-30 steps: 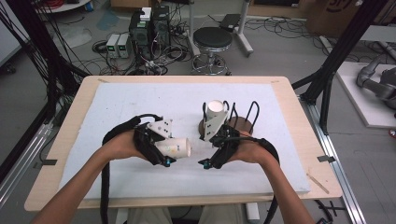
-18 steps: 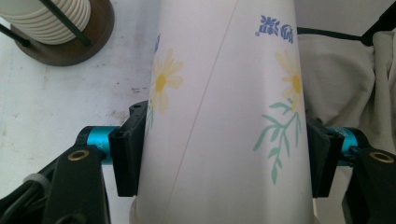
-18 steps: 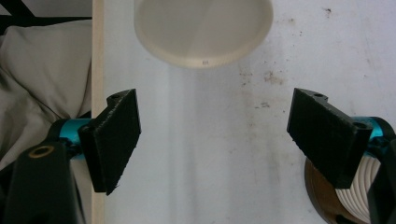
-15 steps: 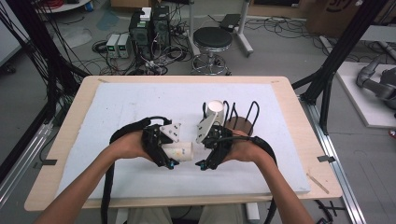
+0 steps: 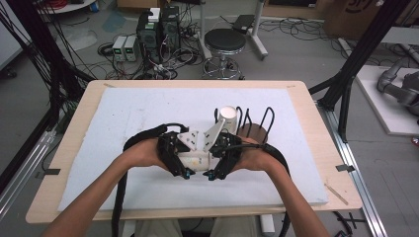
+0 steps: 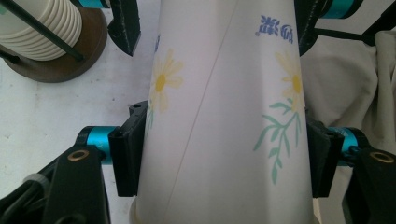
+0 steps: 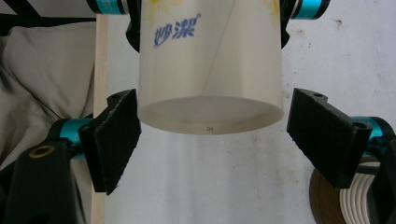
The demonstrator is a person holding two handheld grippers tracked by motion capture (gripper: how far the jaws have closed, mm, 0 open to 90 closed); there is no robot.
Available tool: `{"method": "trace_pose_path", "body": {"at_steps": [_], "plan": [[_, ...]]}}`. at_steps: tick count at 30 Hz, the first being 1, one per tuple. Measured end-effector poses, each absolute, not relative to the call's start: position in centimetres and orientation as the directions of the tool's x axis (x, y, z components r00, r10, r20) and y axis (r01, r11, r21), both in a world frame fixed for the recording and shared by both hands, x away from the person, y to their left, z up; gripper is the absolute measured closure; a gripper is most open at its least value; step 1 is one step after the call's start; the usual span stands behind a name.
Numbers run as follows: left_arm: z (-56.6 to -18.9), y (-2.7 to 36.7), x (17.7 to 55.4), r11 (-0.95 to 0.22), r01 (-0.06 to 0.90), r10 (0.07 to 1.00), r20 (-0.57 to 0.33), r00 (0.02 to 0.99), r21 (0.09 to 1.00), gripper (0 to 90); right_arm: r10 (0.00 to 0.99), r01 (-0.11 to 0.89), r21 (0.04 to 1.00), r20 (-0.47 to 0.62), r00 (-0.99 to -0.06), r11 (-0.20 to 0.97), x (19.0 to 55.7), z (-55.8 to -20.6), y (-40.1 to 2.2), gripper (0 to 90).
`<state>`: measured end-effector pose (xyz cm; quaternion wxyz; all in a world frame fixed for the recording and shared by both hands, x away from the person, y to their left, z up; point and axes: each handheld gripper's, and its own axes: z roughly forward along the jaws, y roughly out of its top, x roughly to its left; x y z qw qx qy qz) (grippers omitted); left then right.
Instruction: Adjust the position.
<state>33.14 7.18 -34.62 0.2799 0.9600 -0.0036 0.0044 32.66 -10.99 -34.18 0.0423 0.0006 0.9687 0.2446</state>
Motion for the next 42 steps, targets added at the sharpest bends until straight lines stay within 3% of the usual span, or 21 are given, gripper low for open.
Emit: {"method": "trace_pose_path", "body": {"at_steps": [5, 12, 23, 27, 37, 42], "plan": [[-34.7, 7.2, 33.1, -0.843, -0.008, -0.004, 0.009, 1.000, 0.538, 30.8, 0.022, -0.019, 0.474, -0.080, -0.997, 0.880, 32.7, -34.1, -11.0, 22.2], [-34.7, 7.0, 33.1, -0.846, -0.014, -0.009, 0.013, 1.000, 0.532, 30.5, 0.002, -0.031, 0.482, -0.067, -0.998, 0.876, 32.6, -34.0, -10.9, 36.0], [-34.8, 7.1, 33.3, -0.837, -0.012, -0.004, 0.016, 1.000, 0.547, 27.0, 0.003, -0.033, 0.483, -0.075, -0.997, 0.875, 32.6, -33.9, -11.0, 37.1], [-34.7, 7.2, 33.5, -0.818, 0.015, 0.010, -0.012, 1.000, 0.575, 10.6, 0.006, -0.029, 0.478, -0.073, -0.997, 0.878, 32.6, -34.0, -11.0, 37.1], [-34.6, 7.4, 33.6, -0.813, 0.011, 0.010, -0.005, 1.000, 0.582, 10.3, 0.005, -0.034, 0.494, -0.078, -0.997, 0.869, 32.6, -34.0, -11.5, 37.1], [-34.8, 8.6, 33.4, -0.733, 0.040, 0.023, -0.034, 0.999, 0.679, 10.9, 0.032, -0.012, 0.549, -0.070, -0.997, 0.836, 32.5, -34.1, -12.7, 37.1]]}}
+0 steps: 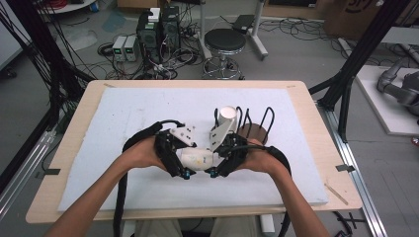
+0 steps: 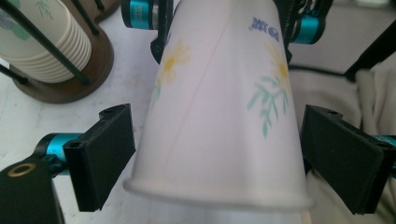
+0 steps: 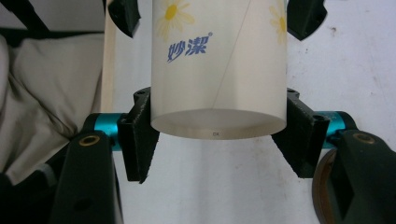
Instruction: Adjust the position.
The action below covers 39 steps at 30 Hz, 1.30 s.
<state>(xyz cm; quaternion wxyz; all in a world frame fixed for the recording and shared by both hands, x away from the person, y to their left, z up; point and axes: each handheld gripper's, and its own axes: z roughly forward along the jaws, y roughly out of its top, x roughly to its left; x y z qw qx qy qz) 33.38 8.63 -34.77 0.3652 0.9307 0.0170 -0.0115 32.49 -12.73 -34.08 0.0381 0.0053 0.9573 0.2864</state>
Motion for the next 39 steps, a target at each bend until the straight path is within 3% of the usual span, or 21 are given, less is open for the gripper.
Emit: {"method": "trace_pose_path", "body": {"at_steps": [15, 30, 39], "plan": [[-37.2, 12.0, 32.2, -0.473, 0.079, 0.087, -0.043, 0.995, 0.877, 10.9, 0.081, 0.030, 0.755, -0.030, -0.996, 0.655, 31.9, -35.5, -16.3, 37.0], [-39.6, 13.1, 31.1, -0.243, 0.099, 0.117, -0.072, 0.991, 0.965, 10.8, 0.090, 0.037, 0.855, -0.012, -0.996, 0.517, 31.2, -38.1, -17.5, 37.0], [-40.8, 12.7, 31.0, -0.186, 0.106, 0.110, -0.087, 0.990, 0.977, 10.7, 0.074, 0.031, 0.888, -0.004, -0.997, 0.459, 31.0, -39.3, -17.7, 37.0]]}}
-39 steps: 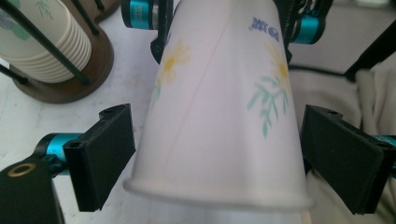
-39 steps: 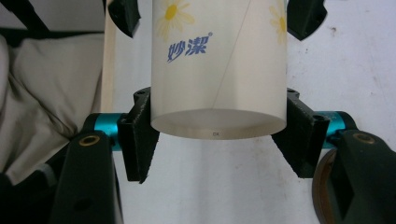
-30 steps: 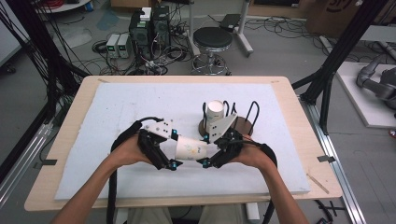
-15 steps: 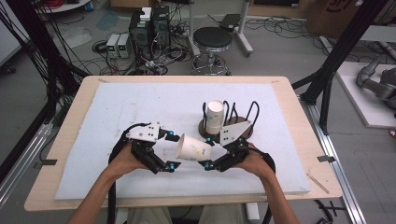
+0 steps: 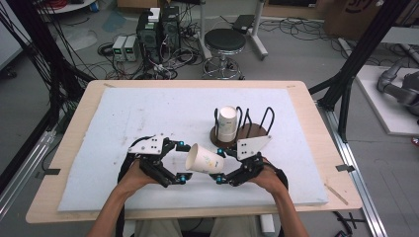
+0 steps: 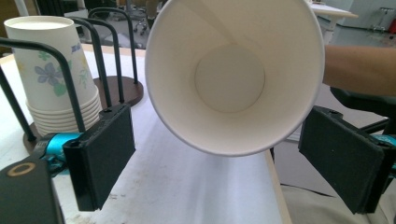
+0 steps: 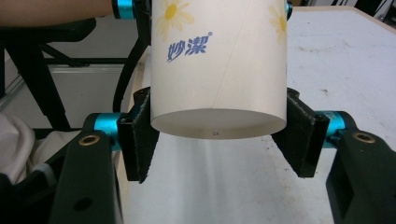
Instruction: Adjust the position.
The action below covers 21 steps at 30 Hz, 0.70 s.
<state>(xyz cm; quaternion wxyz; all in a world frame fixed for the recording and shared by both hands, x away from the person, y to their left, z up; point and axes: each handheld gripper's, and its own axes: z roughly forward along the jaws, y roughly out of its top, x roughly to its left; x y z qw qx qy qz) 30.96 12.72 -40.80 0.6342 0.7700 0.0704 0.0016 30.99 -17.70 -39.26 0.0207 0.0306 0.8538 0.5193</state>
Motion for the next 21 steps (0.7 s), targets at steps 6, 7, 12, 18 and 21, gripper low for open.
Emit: {"method": "trace_pose_path", "body": {"at_steps": [6, 7, 12, 18, 21], "plan": [[-40.9, 12.0, 30.9, -0.156, 0.102, 0.099, -0.087, 0.991, 0.983, 10.7, 0.070, 0.026, 0.893, -0.006, -0.998, 0.449, 31.0, -39.5, -17.6, 37.0], [-40.9, 11.9, 31.0, -0.153, 0.097, 0.095, -0.083, 0.992, 0.983, 10.7, 0.070, 0.028, 0.894, -0.004, -0.998, 0.447, 31.0, -39.6, -17.6, 37.0], [-41.0, 11.3, 31.0, -0.128, 0.099, 0.090, -0.088, 0.992, 0.987, 10.7, 0.060, 0.017, 0.893, -0.011, -0.998, 0.450, 31.0, -39.7, -17.5, 37.0], [-41.1, 10.4, 31.1, -0.121, 0.097, 0.078, -0.088, 0.993, 0.988, 10.7, 0.050, 0.012, 0.894, -0.012, -0.999, 0.448, 31.0, -39.8, -17.5, 37.0], [-41.0, 10.1, 31.2, -0.125, 0.093, 0.067, -0.085, 0.994, 0.988, 10.7, 0.050, 0.009, 0.892, -0.016, -0.999, 0.452, 31.0, -39.8, -17.4, 37.1]]}}
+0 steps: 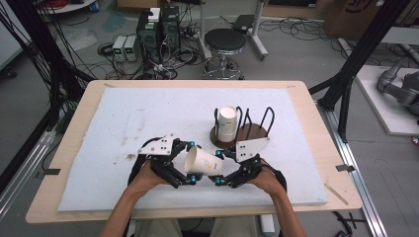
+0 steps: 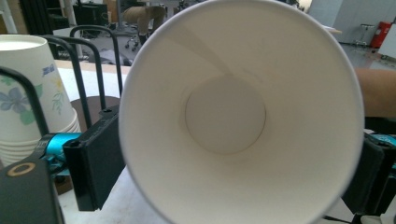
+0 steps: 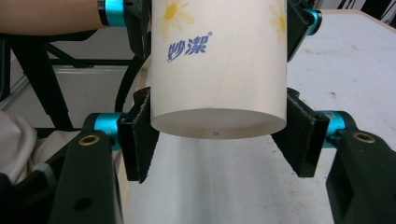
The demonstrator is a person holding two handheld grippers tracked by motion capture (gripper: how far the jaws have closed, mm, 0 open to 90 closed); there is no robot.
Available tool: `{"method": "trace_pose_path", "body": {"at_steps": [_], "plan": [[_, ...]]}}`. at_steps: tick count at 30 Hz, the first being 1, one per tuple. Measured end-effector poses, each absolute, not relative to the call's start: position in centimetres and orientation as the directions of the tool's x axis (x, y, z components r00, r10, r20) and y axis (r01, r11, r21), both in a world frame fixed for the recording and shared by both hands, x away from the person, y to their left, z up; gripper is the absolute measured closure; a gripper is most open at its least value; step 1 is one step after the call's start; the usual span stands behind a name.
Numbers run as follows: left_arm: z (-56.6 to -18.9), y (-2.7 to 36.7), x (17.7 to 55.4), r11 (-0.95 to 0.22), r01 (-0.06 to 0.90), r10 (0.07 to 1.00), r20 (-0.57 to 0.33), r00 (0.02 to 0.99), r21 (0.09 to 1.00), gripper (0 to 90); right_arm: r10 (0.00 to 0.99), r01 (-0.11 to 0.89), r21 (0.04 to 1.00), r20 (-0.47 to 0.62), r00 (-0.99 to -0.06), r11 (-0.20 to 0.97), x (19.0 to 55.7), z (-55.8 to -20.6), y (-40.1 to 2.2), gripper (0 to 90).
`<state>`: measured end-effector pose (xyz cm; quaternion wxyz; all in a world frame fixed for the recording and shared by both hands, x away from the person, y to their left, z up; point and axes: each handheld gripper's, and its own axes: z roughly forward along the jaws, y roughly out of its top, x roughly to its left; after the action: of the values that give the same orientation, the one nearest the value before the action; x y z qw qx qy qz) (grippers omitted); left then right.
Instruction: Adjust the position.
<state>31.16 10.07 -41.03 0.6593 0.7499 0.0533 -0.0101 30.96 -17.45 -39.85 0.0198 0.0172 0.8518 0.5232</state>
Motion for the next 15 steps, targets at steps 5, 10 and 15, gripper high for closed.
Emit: {"method": "trace_pose_path", "body": {"at_steps": [5, 10, 15], "plan": [[-41.02, 9.81, 31.26, -0.121, 0.104, 0.067, -0.096, 0.993, 0.987, 10.7, 0.051, 0.010, 0.894, -0.014, -0.999, 0.448, 30.92, -39.82, -17.47, 37.1], [-41.04, 9.83, 31.30, -0.120, 0.110, 0.045, -0.106, 0.993, 0.987, 13.6, 0.041, 0.005, 0.893, -0.014, -0.999, 0.449, 30.92, -39.89, -17.37, 37.1], [-41.03, 9.85, 31.33, -0.122, 0.104, 0.030, -0.101, 0.994, 0.987, 17.9, 0.031, -0.001, 0.892, -0.017, -0.999, 0.452, 30.87, -39.96, -17.14, 37.1]]}}
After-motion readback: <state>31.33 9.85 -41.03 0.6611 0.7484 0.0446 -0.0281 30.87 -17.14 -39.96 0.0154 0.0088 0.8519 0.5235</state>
